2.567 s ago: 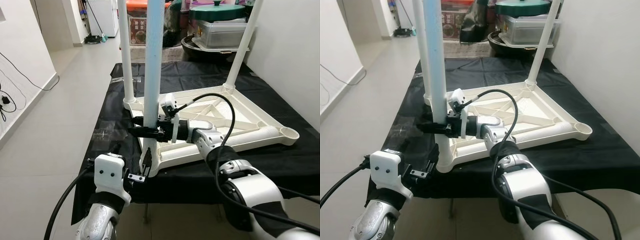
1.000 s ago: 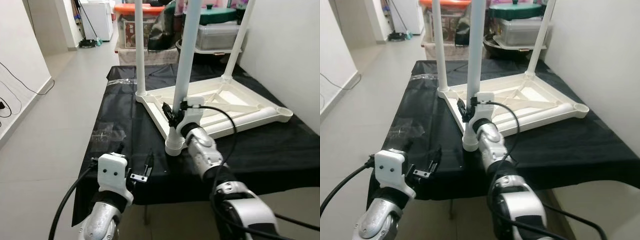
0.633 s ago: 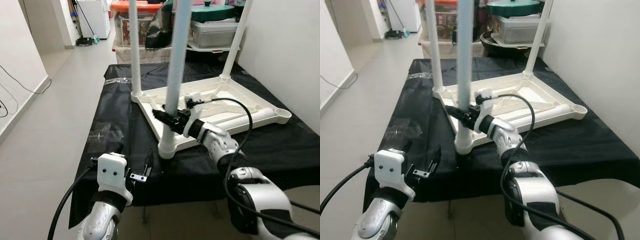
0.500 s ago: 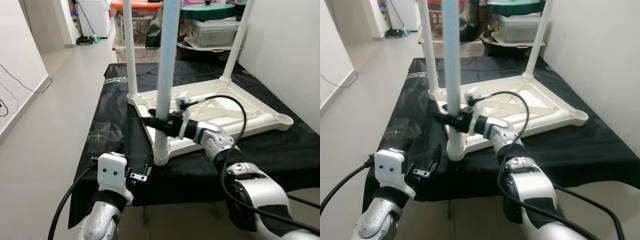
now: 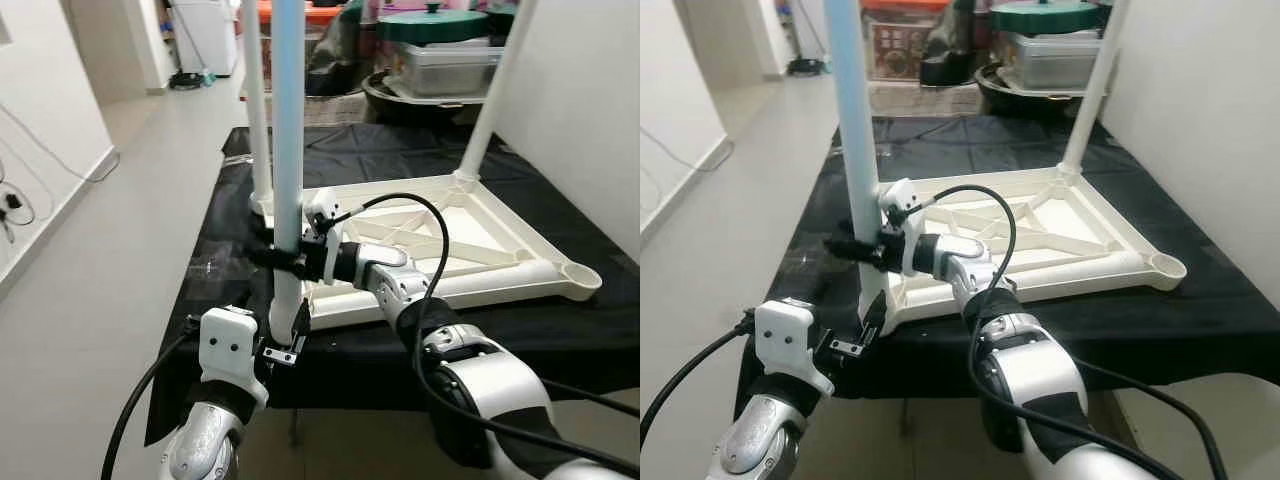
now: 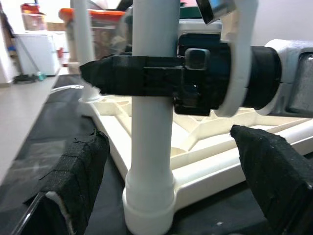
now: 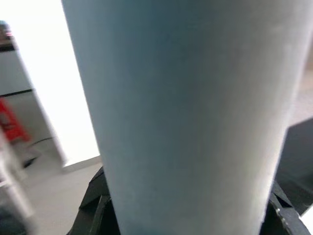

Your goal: Building children table

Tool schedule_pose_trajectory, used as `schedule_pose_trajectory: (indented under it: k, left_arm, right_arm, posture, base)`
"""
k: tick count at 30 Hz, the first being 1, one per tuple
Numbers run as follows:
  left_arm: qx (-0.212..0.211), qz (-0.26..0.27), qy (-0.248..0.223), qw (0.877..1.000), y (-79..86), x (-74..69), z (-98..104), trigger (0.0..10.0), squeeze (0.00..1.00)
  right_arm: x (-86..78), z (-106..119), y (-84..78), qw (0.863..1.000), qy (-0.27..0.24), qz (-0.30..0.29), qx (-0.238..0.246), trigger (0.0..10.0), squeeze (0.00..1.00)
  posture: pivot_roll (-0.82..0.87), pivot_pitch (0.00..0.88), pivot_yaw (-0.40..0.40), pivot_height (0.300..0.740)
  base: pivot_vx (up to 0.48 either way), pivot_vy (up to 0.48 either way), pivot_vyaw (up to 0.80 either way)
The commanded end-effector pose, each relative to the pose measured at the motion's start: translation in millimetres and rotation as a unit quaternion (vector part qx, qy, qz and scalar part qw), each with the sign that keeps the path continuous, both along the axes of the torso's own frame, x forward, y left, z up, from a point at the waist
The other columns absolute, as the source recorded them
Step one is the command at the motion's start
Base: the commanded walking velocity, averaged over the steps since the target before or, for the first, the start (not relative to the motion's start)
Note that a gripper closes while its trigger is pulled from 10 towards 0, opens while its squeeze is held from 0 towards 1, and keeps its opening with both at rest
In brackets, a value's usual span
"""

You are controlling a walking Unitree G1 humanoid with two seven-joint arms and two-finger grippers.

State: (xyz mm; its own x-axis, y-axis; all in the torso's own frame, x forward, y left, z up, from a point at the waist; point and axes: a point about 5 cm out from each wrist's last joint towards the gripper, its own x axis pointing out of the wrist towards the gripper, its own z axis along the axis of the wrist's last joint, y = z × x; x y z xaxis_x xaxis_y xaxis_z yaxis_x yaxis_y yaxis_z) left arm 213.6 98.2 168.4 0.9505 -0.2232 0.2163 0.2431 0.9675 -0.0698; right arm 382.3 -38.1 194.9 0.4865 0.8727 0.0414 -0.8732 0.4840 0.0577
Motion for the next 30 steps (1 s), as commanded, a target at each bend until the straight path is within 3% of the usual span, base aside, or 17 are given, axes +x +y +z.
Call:
schedule_pose_trajectory:
  k: [1, 4, 5, 6, 7, 8, 10, 11, 13, 18, 19, 21, 22, 24, 25, 29, 30]
  left_arm:
    - [0.003, 0.003, 0.0, 1.0, 1.8, 1.6, -2.4, 10.0, 0.0]
    - [0.002, 0.0, -0.001, 1.0, 1.4, 3.6, -3.6, 10.0, 0.0]
    - [0.002, 0.0, -0.001, 1.0, 1.4, 3.6, -3.6, 10.0, 0.0]
    - [0.002, 0.0, -0.001, 1.0, 1.6, 4.0, -3.8, 10.0, 0.0]
    - [0.002, -0.001, -0.002, 1.0, 1.2, 4.3, -4.1, 10.0, 0.0]
    - [0.002, -0.001, -0.002, 1.0, 1.2, 4.3, -4.1, 10.0, 0.0]
    - [0.001, -0.004, -0.003, 1.0, 0.3, 5.4, -3.9, 10.0, 0.0]
    - [0.001, -0.004, -0.003, 1.0, 0.3, 5.4, -3.9, 10.0, 0.0]
    - [0.002, -0.006, -0.004, 1.0, -0.2, 6.5, -3.3, 10.0, 0.0]
    - [0.003, -0.006, -0.005, 1.0, -0.6, 7.2, -2.9, 10.0, 0.0]
    - [0.004, -0.006, -0.006, 1.0, -0.3, 7.3, -2.8, 10.0, 0.0]
    - [0.004, -0.006, -0.006, 1.0, -0.3, 7.3, -2.8, 10.0, 0.0]
    - [0.004, -0.006, -0.006, 1.0, 0.0, 7.2, -2.8, 10.0, 0.0]
    - [0.004, -0.005, -0.007, 1.0, 0.2, 7.3, -2.9, 10.0, 0.0]
    - [0.005, -0.004, -0.008, 1.0, 0.2, 7.7, -2.9, 10.0, 0.0]
    - [0.004, -0.004, -0.008, 1.0, 0.1, 7.9, -2.9, 10.0, 0.0]
    - [0.004, -0.005, -0.008, 1.0, -0.2, 8.0, -2.8, 10.0, 0.0]
  right_arm:
    - [5.5, -6.7, -14.8, 0.996, 0.022, -0.079, 0.04, 0.0, 0.0]
    - [17.1, -24.8, -51.5, 0.938, 0.038, -0.346, 0.009, 0.0, 0.0]
    - [17.1, -24.8, -51.5, 0.938, 0.038, -0.346, 0.009, 0.0, 0.0]
    - [17.7, -27.1, -57.5, 0.923, 0.039, -0.382, 0.004, 0.0, 0.0]
    - [16.1, -33.0, -70.1, 0.889, 0.045, -0.456, 0.006, 0.0, 0.0]
    - [16.1, -33.0, -70.1, 0.889, 0.045, -0.456, 0.006, 0.0, 0.0]
    - [8.7, -41.7, -82.8, 0.826, 0.062, -0.56, 0.021, 0.0, 0.0]
    - [8.7, -41.7, -82.8, 0.826, 0.062, -0.56, 0.021, 0.0, 0.0]
    - [3.1, -45.5, -77.3, 0.801, 0.078, -0.593, 0.035, 0.0, 0.0]
    - [1.7, -45.9, -62.4, 0.809, 0.087, -0.579, 0.048, 0.0, 0.0]
    - [2.6, -40.4, -52.7, 0.827, 0.069, -0.556, 0.054, 10.0, 0.0]
    - [2.6, -40.4, -52.7, 0.827, 0.069, -0.556, 0.054, 10.0, 0.0]
    - [3.5, -36.1, -45.2, 0.845, 0.054, -0.529, 0.058, 10.0, 1.0]
    - [4.1, -29.9, -38.2, 0.861, 0.034, -0.503, 0.065, 10.0, 1.0]
    - [8.0, -14.2, -27.3, 0.903, -0.014, -0.424, 0.065, 10.0, 0.29]
    - [8.6, -8.4, -24.0, 0.915, -0.041, -0.397, 0.052, 10.0, 0.29]
    - [9.6, -6.3, -19.7, 0.937, -0.026, -0.343, 0.061, 10.0, 0.0]
  posture:
    - [0.02, 0.0, -0.031, 0.74]
    - [0.0, 0.0, -0.019, 0.74]
    - [0.0, 0.0, -0.019, 0.74]
    - [0.0, 0.0, -0.019, 0.74]
    - [0.0, 0.0, -0.016, 0.74]
    - [0.0, 0.0, -0.016, 0.74]
    - [-0.01, 0.0, -0.006, 0.74]
    - [-0.01, 0.0, -0.006, 0.74]
    - [0.0, 0.0, -0.014, 0.74]
    - [0.0, 0.0, -0.021, 0.74]
    - [0.01, 0.0, -0.024, 0.74]
    - [0.01, 0.0, -0.024, 0.74]
    - [0.01, 0.0, -0.024, 0.74]
    - [0.01, 0.0, -0.027, 0.74]
    - [0.0, 0.0, -0.028, 0.74]
    - [0.0, 0.0, -0.028, 0.74]
    - [0.0, 0.0, -0.027, 0.74]
  base:
    - [0.0, 0.0, 0.0]
    - [0.0, 0.0, 0.0]
    - [0.0, 0.0, 0.0]
    - [0.0, 0.0, 0.0]
    - [0.0, 0.0, 0.0]
    - [0.0, 0.0, 0.0]
    - [0.0, 0.0, 0.0]
    - [0.0, 0.0, 0.0]
    - [0.0, 0.0, 0.0]
    - [0.0, 0.0, 0.0]
    - [0.0, 0.0, 0.0]
    - [0.0, 0.0, 0.0]
    - [0.0, 0.0, 0.0]
    - [0.0, 0.0, 0.0]
    - [0.0, 0.0, 0.0]
    - [0.0, 0.0, 0.0]
    - [0.0, 0.0, 0.0]
